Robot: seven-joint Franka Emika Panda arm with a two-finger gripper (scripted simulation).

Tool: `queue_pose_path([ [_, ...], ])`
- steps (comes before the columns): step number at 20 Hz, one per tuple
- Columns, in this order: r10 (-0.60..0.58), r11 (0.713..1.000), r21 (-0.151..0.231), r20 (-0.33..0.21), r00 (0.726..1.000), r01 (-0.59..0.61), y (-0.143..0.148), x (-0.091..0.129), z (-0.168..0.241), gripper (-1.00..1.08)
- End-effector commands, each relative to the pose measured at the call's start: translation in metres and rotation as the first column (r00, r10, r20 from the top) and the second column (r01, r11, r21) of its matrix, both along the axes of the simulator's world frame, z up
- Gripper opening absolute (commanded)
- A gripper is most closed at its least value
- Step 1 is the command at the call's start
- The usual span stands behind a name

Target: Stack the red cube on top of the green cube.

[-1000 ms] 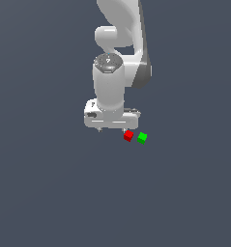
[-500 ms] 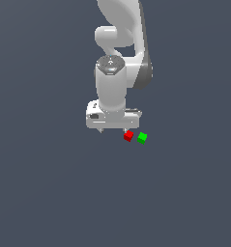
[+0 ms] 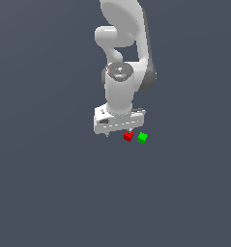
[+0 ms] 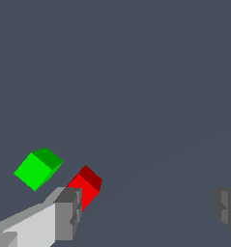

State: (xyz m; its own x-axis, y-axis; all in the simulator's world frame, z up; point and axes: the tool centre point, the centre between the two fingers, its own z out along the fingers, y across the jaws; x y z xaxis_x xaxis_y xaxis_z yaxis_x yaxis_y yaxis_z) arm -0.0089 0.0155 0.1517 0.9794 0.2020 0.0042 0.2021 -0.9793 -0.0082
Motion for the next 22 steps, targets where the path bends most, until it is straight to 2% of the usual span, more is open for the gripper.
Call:
queue_pose_path([
  [1, 0.081, 0.997, -0.001, 0.0, 0.997, -0.081, 0.008, -0.004, -0.008, 1.0],
  [5, 0.218, 0.976, -0.002, 0.0, 0.976, -0.218, 0.021, -0.012, -0.021, 1.0],
  [9, 0.351, 0.936, -0.003, 0.0, 0.936, -0.351, 0.033, -0.022, -0.034, 1.0],
  [16, 0.56, 0.829, -0.005, 0.0, 0.829, -0.56, 0.05, -0.042, -0.057, 1.0],
  [22, 0.674, 0.738, -0.007, -0.001, 0.738, -0.674, 0.057, -0.057, -0.071, 1.0],
])
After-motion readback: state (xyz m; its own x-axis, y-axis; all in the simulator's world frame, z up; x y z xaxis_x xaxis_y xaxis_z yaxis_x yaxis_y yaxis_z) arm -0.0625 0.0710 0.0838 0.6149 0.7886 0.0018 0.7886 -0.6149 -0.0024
